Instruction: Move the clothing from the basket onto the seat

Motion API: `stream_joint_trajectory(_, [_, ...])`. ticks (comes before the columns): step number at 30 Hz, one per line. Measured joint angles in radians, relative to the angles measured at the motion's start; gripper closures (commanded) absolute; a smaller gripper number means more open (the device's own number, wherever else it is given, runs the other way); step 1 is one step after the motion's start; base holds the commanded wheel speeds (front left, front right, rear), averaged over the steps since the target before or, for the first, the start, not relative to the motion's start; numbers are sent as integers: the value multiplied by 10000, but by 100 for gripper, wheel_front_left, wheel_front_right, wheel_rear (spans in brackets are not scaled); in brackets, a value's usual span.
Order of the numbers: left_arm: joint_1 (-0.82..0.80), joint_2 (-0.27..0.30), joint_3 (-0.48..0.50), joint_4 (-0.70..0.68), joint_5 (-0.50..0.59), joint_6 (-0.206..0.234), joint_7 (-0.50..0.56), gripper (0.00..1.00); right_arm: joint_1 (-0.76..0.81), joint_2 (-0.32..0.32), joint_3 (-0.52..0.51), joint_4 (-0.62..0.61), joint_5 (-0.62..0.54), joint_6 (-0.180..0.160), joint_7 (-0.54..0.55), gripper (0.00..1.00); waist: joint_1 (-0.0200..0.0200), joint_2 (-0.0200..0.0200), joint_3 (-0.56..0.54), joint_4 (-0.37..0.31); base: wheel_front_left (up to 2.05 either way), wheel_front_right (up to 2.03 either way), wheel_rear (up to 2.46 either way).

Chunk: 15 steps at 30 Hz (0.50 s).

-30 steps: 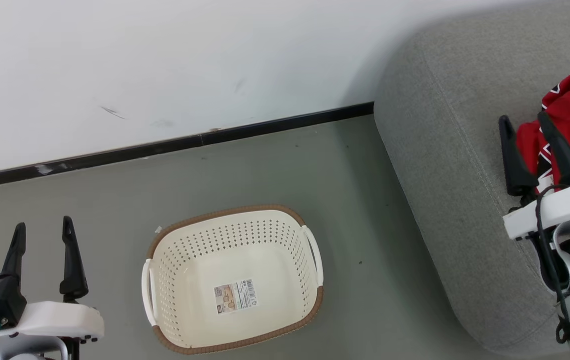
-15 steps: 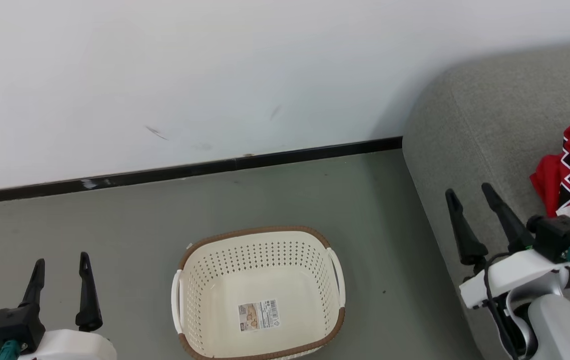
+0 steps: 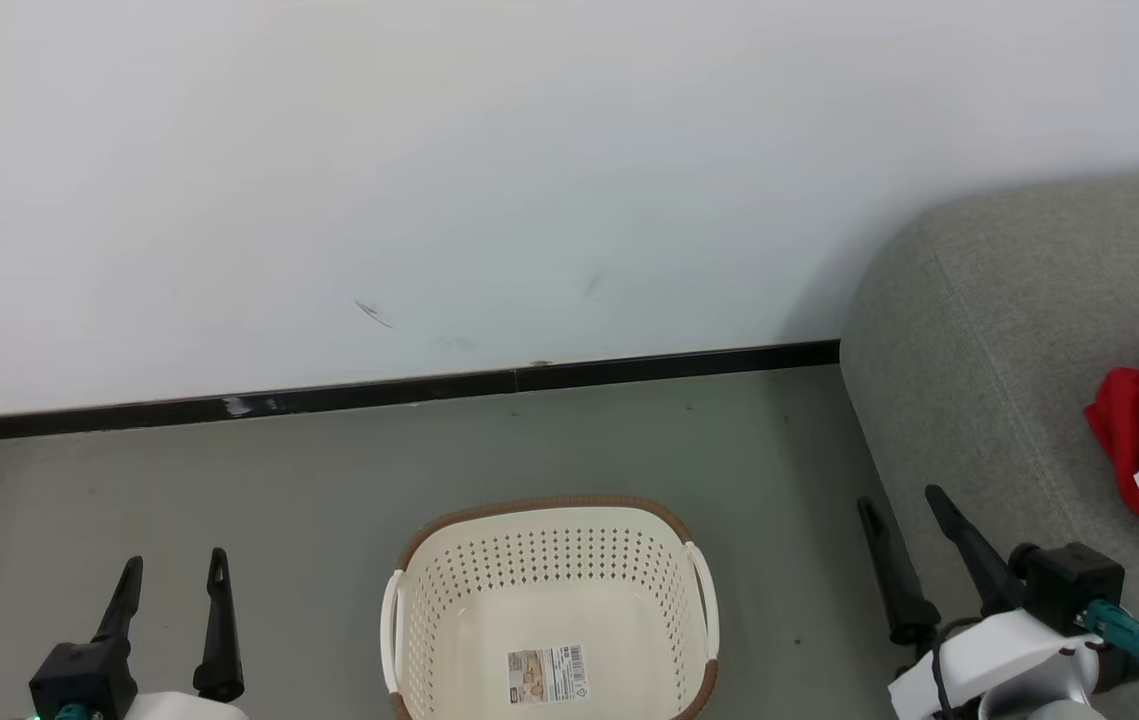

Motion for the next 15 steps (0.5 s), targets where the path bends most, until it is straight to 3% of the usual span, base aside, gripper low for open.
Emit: stream_joint_trajectory(15, [3,-56,-360,161,82,-159,90,0,1023,167,-261,-268,-387,0,0,0,0,0,-565,303,0,0,0])
